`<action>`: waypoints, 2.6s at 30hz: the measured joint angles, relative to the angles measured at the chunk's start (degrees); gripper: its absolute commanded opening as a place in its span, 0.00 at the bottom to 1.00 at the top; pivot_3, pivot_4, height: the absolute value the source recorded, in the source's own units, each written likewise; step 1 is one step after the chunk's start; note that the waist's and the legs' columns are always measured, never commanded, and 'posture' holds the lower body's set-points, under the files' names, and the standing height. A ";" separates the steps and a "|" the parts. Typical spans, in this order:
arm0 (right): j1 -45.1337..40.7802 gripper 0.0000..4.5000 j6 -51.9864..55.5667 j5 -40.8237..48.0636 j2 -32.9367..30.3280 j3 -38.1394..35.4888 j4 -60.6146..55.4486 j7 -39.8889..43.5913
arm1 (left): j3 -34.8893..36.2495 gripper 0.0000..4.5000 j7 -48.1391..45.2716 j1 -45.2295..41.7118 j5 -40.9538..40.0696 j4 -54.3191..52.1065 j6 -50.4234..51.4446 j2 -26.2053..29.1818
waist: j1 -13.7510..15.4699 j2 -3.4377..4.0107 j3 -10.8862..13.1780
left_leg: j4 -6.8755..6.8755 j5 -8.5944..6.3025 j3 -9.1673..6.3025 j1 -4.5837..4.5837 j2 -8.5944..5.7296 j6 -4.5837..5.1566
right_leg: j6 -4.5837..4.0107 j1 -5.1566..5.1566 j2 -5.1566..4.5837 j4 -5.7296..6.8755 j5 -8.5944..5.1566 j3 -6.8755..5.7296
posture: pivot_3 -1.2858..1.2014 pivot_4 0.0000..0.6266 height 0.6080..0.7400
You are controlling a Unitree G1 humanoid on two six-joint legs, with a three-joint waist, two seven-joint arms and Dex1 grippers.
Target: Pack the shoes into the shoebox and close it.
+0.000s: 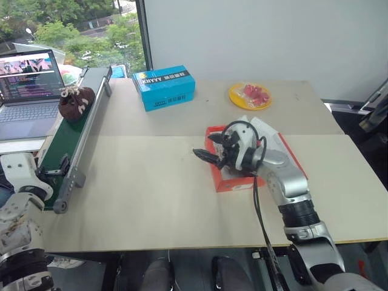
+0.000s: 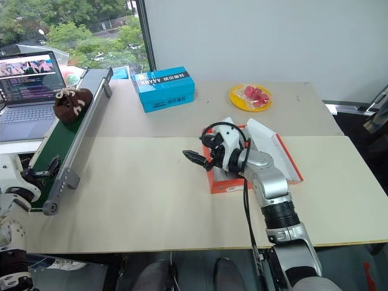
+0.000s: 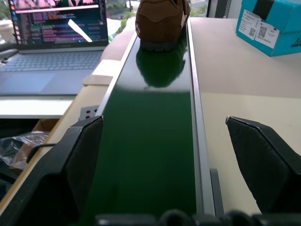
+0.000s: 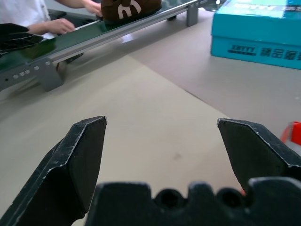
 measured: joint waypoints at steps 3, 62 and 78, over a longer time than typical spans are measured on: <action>0.10 1.00 0.01 -0.02 -0.51 0.00 -0.02 0.00 | -0.16 0.99 -0.54 -0.18 0.62 2.29 -1.48 1.01 | 0.00 0.00 0.00 | 0.00 0.00 -0.01 0.00 0.00 0.00 | 0.00 0.00 0.00 0.00 0.00 0.00 | 0.52 0.24 1.00; -11.31 1.00 21.43 16.93 12.69 -16.95 0.52 -23.67 | -29.40 0.57 7.24 -20.13 -3.10 -15.77 12.45 -31.77 | -0.01 -0.13 -0.05 | 0.13 0.05 -0.02 -0.19 -0.05 -0.03 | 0.00 0.05 0.02 0.04 0.02 -0.19 | 0.52 0.24 1.00; -13.88 1.00 20.02 19.24 10.34 -21.25 6.67 -25.52 | -30.84 0.57 10.25 -16.76 -3.25 -26.29 18.49 -33.84 | 0.13 -0.12 -0.05 | 0.13 0.02 -0.19 -0.19 -0.04 0.03 | 0.01 0.05 0.03 -0.01 0.02 -0.15 | 0.52 0.24 1.00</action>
